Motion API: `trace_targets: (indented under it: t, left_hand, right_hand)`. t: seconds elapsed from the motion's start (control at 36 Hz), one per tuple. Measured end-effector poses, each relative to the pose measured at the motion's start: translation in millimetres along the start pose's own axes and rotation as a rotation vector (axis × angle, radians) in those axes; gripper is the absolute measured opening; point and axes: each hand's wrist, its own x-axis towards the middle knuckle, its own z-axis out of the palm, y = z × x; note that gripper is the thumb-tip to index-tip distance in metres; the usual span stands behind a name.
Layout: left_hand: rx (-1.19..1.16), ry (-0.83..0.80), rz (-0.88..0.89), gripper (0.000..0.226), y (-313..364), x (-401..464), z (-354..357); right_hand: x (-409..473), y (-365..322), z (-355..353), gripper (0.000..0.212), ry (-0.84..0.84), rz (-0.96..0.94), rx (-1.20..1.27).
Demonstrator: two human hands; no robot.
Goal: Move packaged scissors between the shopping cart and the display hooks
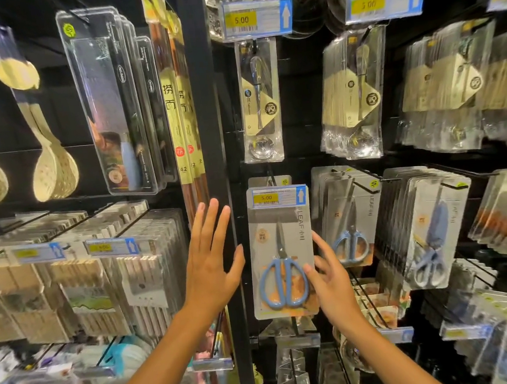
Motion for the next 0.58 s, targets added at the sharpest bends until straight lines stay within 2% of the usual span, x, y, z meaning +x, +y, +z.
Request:
trace_targets:
  t: [0.58]
  left_hand:
    - [-0.036, -0.005, -0.011, 0.075, -0.2, 0.4, 2.4]
  right_hand:
    - [3.9, -1.5, 1.7, 0.058, -0.008, 0.008, 0.055]
